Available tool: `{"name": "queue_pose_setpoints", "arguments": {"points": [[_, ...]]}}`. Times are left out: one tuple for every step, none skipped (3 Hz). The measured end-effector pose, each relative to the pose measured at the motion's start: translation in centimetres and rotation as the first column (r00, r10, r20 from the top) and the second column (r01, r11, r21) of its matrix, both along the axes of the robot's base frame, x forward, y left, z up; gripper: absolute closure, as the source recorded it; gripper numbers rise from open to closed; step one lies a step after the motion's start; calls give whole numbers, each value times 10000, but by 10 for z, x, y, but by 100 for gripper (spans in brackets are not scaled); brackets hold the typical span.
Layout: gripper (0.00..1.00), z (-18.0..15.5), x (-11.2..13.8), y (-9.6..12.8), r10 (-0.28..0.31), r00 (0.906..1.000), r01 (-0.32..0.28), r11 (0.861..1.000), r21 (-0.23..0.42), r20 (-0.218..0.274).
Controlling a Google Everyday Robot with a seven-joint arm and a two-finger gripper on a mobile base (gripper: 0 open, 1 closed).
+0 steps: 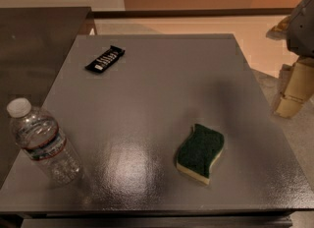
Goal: Pick rxbar chocolate
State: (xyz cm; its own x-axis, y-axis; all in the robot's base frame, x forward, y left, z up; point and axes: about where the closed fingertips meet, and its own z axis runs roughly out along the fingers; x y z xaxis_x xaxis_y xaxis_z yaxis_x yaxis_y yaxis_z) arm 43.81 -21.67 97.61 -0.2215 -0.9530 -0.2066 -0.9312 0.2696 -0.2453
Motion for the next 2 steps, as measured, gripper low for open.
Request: {"name": "queue_pose_setpoints", "arguments": {"points": [[0,0,0,0,0,10000,0,10000,0,2],[0,-7,17,19,279,9995,-287,9980,560,137]]}}
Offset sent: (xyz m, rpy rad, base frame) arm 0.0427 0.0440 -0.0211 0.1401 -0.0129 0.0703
